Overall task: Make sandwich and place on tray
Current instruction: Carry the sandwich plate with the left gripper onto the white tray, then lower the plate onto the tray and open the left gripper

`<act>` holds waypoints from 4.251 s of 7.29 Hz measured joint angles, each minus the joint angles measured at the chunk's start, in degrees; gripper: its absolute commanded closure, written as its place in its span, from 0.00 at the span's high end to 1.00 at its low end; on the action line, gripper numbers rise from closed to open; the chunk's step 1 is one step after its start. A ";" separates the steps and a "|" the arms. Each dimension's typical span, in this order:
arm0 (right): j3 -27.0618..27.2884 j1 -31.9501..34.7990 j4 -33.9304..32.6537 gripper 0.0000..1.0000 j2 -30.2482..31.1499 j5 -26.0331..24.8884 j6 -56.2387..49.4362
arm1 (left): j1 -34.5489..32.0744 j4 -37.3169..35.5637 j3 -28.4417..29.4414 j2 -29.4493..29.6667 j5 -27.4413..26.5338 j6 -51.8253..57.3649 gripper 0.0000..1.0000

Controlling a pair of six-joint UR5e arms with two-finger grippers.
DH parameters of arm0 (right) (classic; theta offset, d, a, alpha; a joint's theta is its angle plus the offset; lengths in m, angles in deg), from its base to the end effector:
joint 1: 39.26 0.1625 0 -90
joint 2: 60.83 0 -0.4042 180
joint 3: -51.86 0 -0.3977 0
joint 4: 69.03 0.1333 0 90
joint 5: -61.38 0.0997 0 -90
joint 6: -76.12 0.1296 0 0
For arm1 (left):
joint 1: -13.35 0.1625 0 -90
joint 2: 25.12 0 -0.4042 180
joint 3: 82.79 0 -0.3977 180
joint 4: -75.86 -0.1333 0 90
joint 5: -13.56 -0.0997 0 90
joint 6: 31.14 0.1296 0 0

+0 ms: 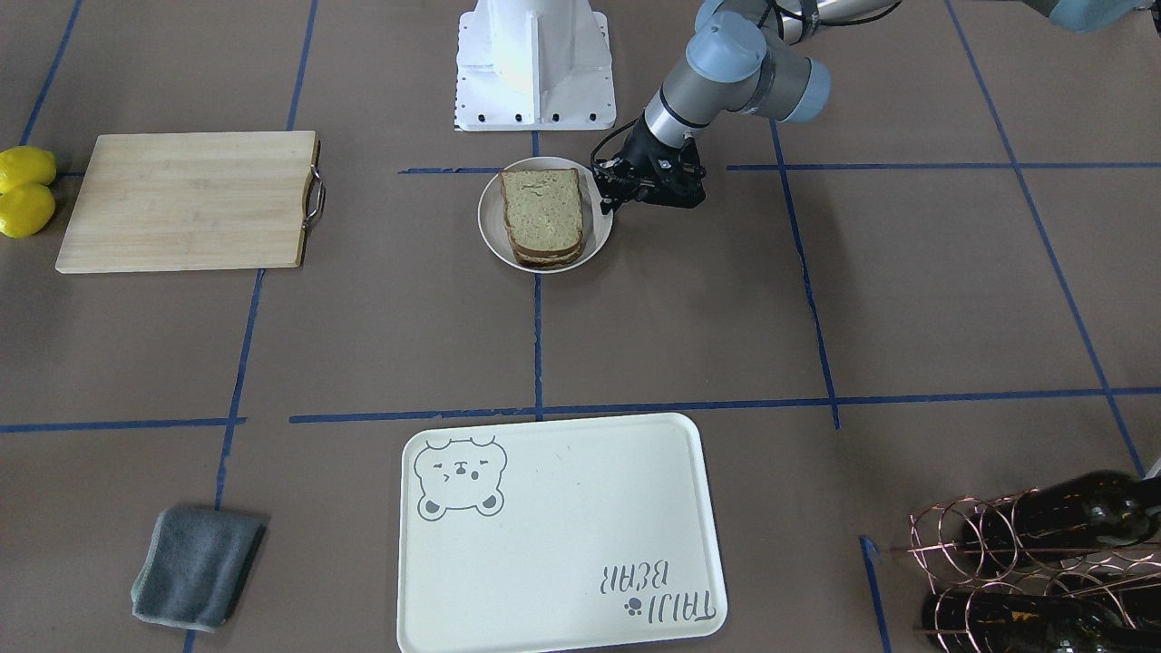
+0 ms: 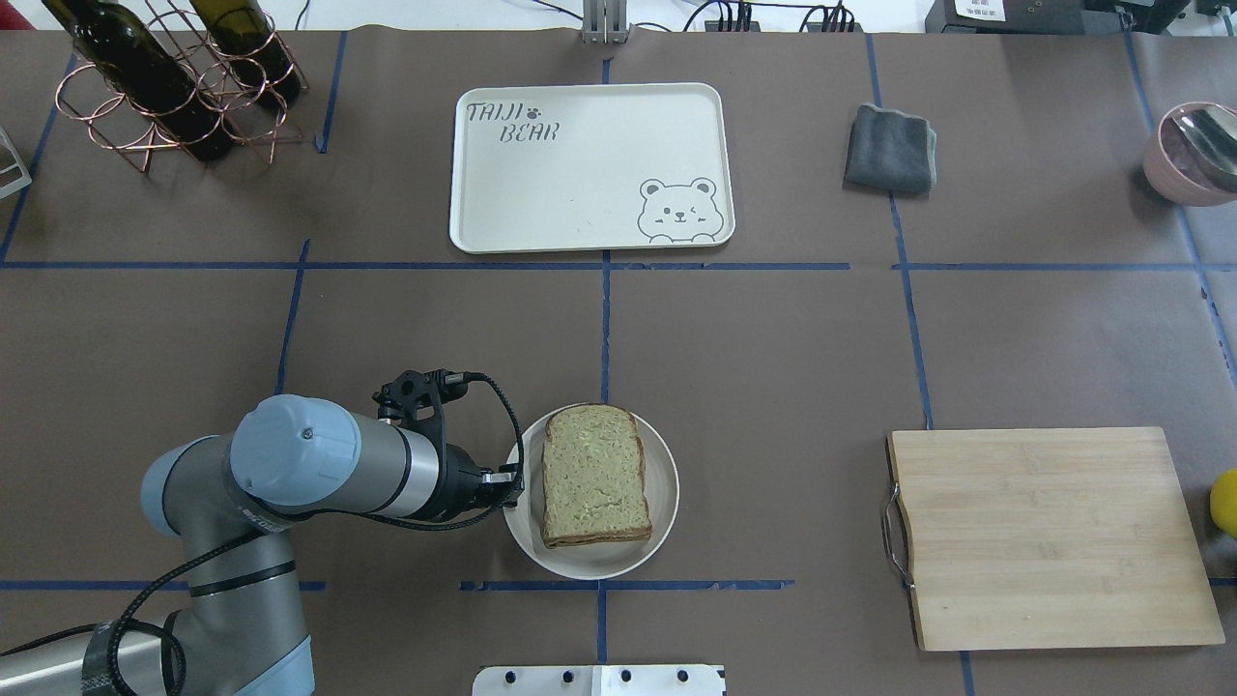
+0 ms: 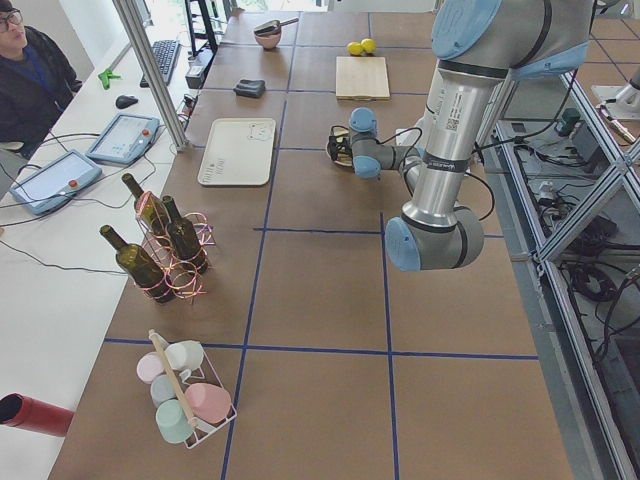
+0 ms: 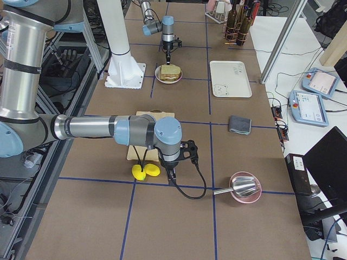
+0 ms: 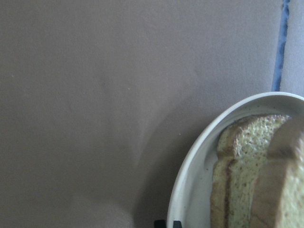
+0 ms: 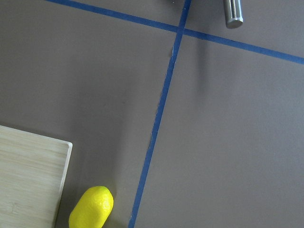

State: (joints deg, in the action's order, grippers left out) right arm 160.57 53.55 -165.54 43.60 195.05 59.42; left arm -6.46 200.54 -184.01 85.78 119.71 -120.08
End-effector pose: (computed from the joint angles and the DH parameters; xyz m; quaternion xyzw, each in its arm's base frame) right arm 0.0630 -0.3892 0.6218 0.0452 -0.3695 -0.1050 0.9221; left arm 0.5642 -0.3066 0.2861 -0.0166 0.5572 -0.0584 0.8281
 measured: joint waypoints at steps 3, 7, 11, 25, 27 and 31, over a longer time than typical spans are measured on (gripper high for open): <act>-0.36 0.00 0.05 1.00 0.07 -0.26 -0.05 | -1.89 0.08 -2.48 0.20 0.04 -0.08 0.00; -0.49 0.00 0.17 1.00 0.07 -0.50 -0.09 | -12.30 0.00 -1.22 3.99 1.58 1.46 0.00; -0.48 0.00 0.16 1.00 0.15 -0.57 0.00 | -24.07 -0.13 16.52 16.32 13.82 9.14 0.00; -1.34 0.00 0.18 1.00 -0.11 -0.25 0.00 | -30.29 16.00 67.09 41.53 19.87 14.38 1.00; -1.44 0.00 0.16 1.00 -0.30 -0.24 0.73 | -30.39 14.31 64.37 41.56 19.86 15.88 1.00; -1.53 0.00 0.22 1.00 -0.45 -0.44 4.69 | -30.92 -2.01 39.55 32.19 19.76 22.89 1.00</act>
State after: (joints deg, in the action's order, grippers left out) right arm 159.04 53.55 -165.32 43.15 194.61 64.11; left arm -37.38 198.53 -144.45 117.97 139.47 -97.19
